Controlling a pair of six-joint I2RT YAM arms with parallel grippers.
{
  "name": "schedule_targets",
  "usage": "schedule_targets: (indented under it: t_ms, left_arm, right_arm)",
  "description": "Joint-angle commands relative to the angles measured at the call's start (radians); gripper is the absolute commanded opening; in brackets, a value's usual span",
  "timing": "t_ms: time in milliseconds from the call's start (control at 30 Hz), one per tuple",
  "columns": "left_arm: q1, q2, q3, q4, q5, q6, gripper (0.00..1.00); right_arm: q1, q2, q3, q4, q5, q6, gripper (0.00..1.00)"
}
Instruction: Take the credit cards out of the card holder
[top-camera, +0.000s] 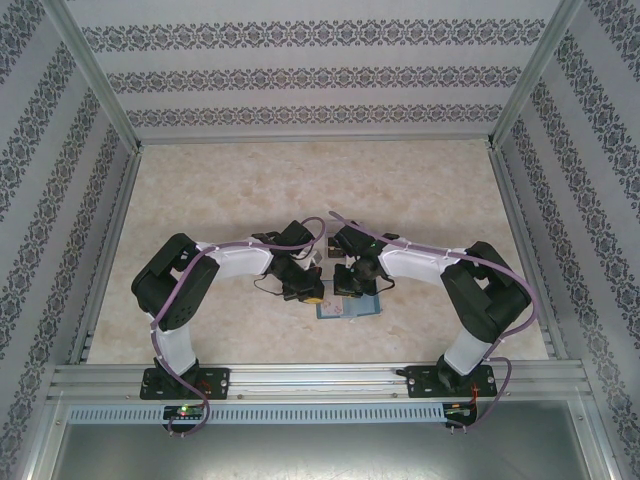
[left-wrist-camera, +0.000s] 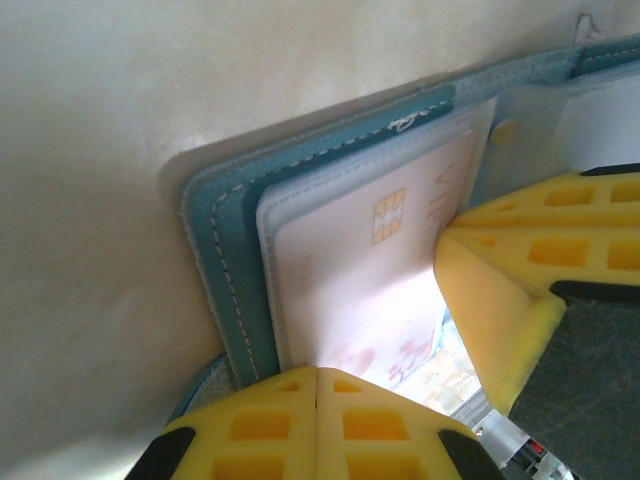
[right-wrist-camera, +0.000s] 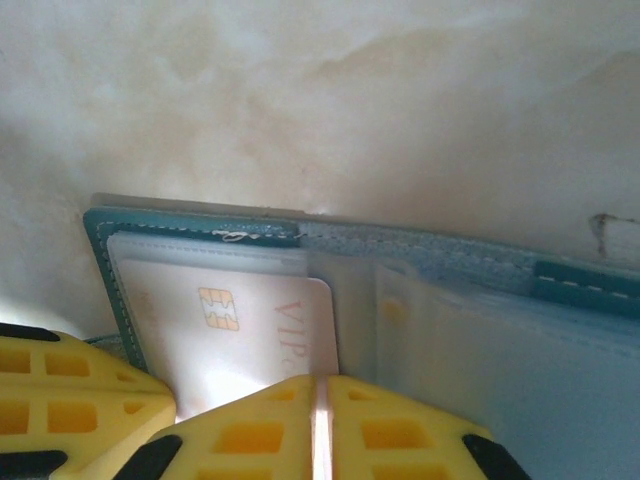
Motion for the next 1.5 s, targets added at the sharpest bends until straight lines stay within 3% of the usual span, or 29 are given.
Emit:
schedule_targets:
  t_ms: [0,200,400,767,1100,1467]
  left_arm:
    - [-0.009,-0.008,-0.004,-0.032,-0.031,0.028,0.0]
    - [-0.009,-0.01,-0.004,-0.036,-0.033,0.028,0.0]
    - [-0.009,-0.014,-0.005,-0.038,-0.037,0.027,0.0]
    - [-0.008,-0.044,-0.009,-0.058,-0.061,0.029,0.06]
    - [-0.008,-0.035,-0.011,-0.053,-0.06,0.028,0.07]
    - [-0.008,-0.019,-0.021,-0.055,-0.077,0.032,0.0]
  right_arm:
    - [0.01,0.023,-0.023,0.055,-0.05,0.015,0.12]
    - [0.009,0.013,-0.027,0.073,-0.07,0.019,0.07]
    - [0.004,0.019,-0.033,0.081,-0.069,0.024,0.18]
    - [0.025,0.023,0.029,-0.105,0.126,-0.025,0.33]
    - [0.035,0.005,0.047,-0.137,0.166,-0.039,0.34]
    - [0.043,0.013,0.041,-0.14,0.172,-0.045,0.33]
